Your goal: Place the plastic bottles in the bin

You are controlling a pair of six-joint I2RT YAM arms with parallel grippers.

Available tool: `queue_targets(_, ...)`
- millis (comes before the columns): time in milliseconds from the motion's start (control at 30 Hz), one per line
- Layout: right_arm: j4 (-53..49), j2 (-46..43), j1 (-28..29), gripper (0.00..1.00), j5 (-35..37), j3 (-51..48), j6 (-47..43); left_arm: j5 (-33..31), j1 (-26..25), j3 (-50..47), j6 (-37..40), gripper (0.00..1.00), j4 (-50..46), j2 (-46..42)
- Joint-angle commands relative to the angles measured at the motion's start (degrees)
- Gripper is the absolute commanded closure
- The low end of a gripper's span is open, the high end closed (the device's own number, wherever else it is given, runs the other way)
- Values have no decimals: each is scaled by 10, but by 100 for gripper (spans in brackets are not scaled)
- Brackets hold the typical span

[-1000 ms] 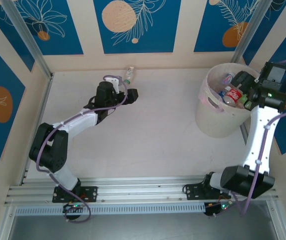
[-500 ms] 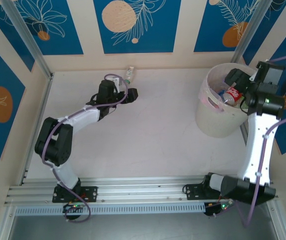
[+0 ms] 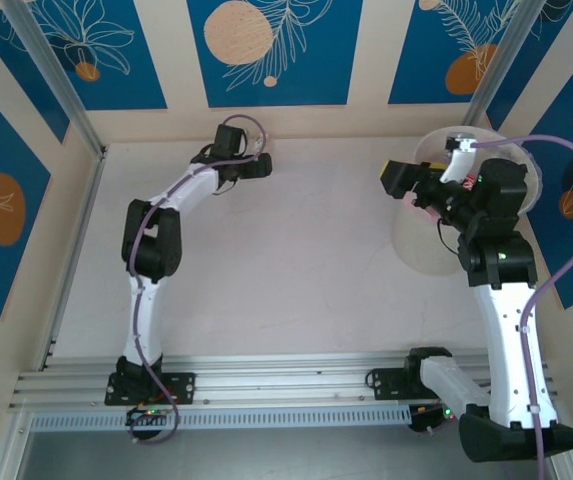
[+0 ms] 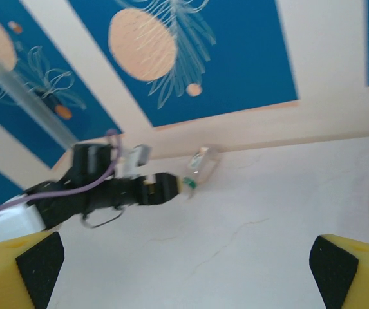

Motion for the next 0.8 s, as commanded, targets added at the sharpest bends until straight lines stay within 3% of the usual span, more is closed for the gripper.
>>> queue_targets(0, 59, -4, 27, 0, -28, -8, -8, -32, 2, 81, 39, 0, -109, 52)
queue_targets(200, 50, -3, 43, 0, 12, -20, -20, -68, 3, 214, 43, 4, -175, 145)
queue_targets(533, 29, -18, 45, 0, 67, -28, -54, -58, 3, 506, 31, 20, -304, 317)
queue_targets(667, 14, -23, 45, 0, 94, -22, -70, -56, 4, 535, 26, 28, -306, 341)
queue_targets(767, 13, -28, 45, 0, 102, -26, -77, -60, 3, 535, 23, 39, -309, 341)
